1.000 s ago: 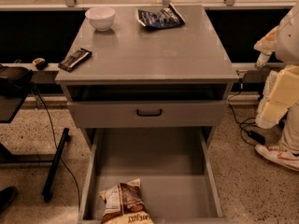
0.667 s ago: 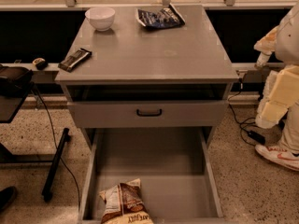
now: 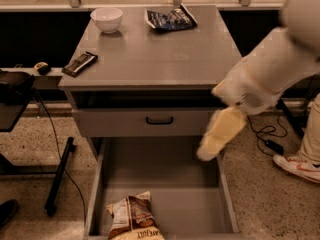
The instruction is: Pick brown chip bag from middle drawer and place on counter
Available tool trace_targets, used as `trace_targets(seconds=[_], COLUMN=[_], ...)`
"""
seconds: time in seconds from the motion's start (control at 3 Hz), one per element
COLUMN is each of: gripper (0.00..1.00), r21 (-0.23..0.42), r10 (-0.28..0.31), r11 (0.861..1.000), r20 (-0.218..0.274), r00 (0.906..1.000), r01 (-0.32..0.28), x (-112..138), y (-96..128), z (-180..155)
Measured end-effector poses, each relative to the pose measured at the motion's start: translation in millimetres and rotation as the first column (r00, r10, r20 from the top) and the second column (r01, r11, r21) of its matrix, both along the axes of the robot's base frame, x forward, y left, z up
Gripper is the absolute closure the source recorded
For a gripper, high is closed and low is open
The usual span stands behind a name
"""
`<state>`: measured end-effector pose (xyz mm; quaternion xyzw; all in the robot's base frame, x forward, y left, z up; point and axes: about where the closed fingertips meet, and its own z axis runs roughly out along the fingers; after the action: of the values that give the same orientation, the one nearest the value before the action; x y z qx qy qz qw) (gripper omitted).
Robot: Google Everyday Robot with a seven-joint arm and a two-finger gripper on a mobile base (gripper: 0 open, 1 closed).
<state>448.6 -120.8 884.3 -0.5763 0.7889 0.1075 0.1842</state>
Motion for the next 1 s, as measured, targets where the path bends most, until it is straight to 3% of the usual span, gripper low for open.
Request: trace_targets(seconds=[0.33,0.67,1.0], gripper=[0.0,0.0,0.0], r21=[0.135,0.135,0.134], r10=[-0.002,-0.006,-0.008], r11=[0.991,0.99,0.991], r20=[-0.142,-0.152,-0.15], r00=[0.9899,0.9884,0.9887], r01=[0.022,0.027,0.029], x=[-15.1,-22.6,-22.3], y=[81.5,93.1,91.7], z=[-79.4,-110.5,-109.8])
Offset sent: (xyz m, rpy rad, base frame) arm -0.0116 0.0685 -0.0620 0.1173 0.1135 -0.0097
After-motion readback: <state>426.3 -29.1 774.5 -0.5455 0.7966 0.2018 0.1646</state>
